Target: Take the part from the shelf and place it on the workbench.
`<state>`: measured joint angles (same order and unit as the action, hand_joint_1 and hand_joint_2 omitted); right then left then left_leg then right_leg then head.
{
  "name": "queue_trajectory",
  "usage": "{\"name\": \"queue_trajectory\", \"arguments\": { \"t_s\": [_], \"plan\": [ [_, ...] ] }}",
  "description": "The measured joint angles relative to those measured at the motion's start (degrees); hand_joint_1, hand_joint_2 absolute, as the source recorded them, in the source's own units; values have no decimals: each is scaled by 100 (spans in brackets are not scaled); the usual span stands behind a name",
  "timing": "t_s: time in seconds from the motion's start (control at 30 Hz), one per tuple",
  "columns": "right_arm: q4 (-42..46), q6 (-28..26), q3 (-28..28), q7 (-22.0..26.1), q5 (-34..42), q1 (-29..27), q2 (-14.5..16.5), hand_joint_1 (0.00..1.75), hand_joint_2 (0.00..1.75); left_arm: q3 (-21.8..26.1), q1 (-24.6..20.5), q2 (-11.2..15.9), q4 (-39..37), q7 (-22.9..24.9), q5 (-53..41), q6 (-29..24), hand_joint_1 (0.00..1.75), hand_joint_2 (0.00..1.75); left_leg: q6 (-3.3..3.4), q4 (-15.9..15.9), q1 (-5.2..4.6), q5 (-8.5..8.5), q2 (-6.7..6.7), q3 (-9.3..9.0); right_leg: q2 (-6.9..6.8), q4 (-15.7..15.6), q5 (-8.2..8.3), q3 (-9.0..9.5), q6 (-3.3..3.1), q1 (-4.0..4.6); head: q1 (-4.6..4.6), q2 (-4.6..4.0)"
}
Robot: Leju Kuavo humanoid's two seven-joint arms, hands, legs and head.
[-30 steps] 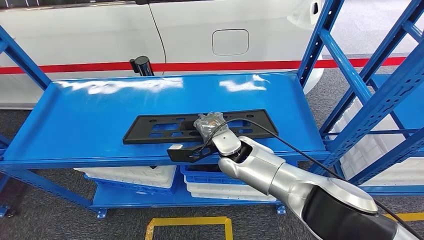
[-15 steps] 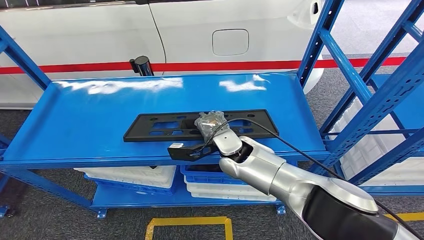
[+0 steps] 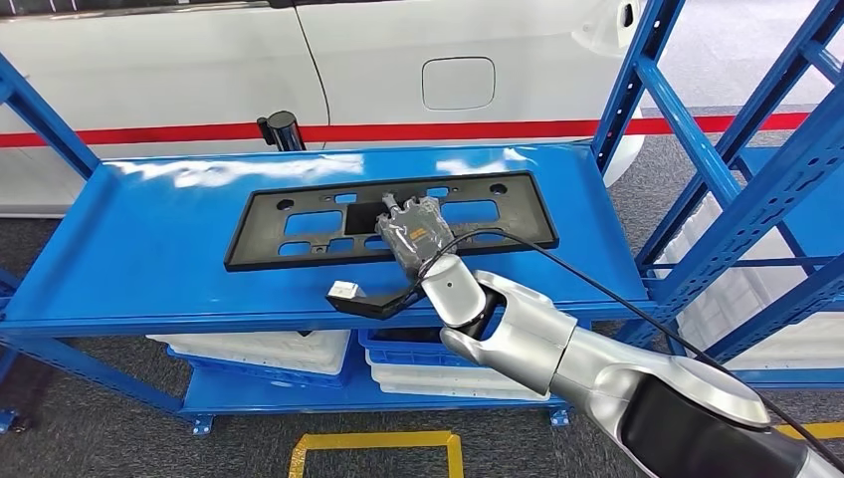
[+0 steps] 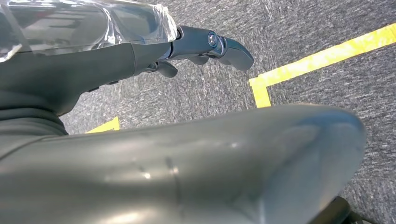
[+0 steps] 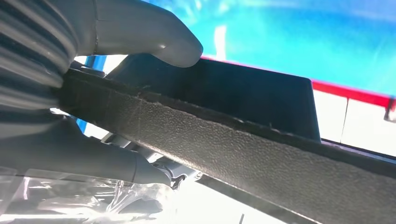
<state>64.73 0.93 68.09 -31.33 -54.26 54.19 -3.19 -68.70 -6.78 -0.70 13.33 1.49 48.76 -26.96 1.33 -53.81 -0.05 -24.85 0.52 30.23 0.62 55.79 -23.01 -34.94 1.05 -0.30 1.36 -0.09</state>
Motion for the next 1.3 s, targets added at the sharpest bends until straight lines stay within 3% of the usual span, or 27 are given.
{"name": "queue_trajectory", "arguments": {
  "t_s": [0.4,0.53,0.67,0.8,0.83,0.9,0.97,1.0,1.03,1.1,1.13,1.2,1.3],
  "plan": [
    [389,13,-175,40,-159,-248,-144,175,175,-108,-7,0,0,-75,-255,-43,0,0,6,-12,-7,-4,0,4,-1,-3,2,0,3,-12,0,0],
    [432,30,-217,54,-157,-303,-175,175,175,-140,-7,0,0,-70,-290,-146,0,175,21,-29,-13,-14,0,12,-2,-3,4,0,8,-19,0,0],
    [480,61,-232,69,-147,-339,-199,175,175,-194,-9,0,0,-46,-329,-208,0,175,54,-62,-22,-27,0,31,-2,-5,17,-1,31,-29,0,0],
    [550,80,-294,78,-145,-345,-220,175,175,-240,-18,-15,0,-27,-356,-280,0,175,133,46,24,57,-14,-15,-7,60,-43,-26,106,-18,-4,0],
    [567,84,-316,80,-145,-345,-227,175,175,-244,-23,-21,0,-19,-368,-296,0,175,151,89,50,86,-21,-37,-10,262,-169,-111,129,-17,-8,0],
    [586,96,-341,84,-138,-363,-251,175,175,-257,-28,-31,0,-33,-390,-321,0,175,163,111,75,100,-29,-52,-14,996,-534,-446,175,-44,-15,0],
    [592,109,-349,83,-128,-411,-287,175,175,-272,-24,-43,0,-70,-395,-336,0,175,148,108,100,88,-25,-59,-16,1570,-697,-732,227,-88,-16,0],
    [599,114,-350,82,-123,-431,-304,175,175,-276,-20,-47,0,-85,-391,-339,0,175,128,102,123,75,-21,-65,-20,1554,-620,-735,256,-113,-17,0],
    [607,118,-354,81,-121,-443,-320,175,175,-278,-18,-51,0,-105,-386,-343,0,175,94,88,151,53,-17,-76,-26,1304,-448,-623,292,-142,-17,0],
    [636,125,-368,75,-115,-445,-348,175,175,-278,-20,-50,-1,-161,-377,-355,0,175,-18,15,191,-24,-12,-80,-31,522,-99,-247,372,-197,-21,0],
    [656,130,-375,73,-112,-444,-357,175,175,-278,-27,-48,-1,-183,-373,-363,0,175,-77,-27,196,-64,-9,-70,-20,252,-19,-119,369,-208,-22,1],
    [687,140,-385,65,-108,-452,-381,175,175,-278,-40,-48,-2,-202,-370,-383,0,175,-155,-60,190,-102,-5,-49,12,120,-49,-66,290,-186,-25,1],
    [721,155,-405,48,-103,-457,-405,175,175,-278,-41,-57,-2,-208,-373,-404,0,175,-206,-151,229,-181,-18,-11,19,137,-67,-82,120,-169,-25,1]
  ]
}}
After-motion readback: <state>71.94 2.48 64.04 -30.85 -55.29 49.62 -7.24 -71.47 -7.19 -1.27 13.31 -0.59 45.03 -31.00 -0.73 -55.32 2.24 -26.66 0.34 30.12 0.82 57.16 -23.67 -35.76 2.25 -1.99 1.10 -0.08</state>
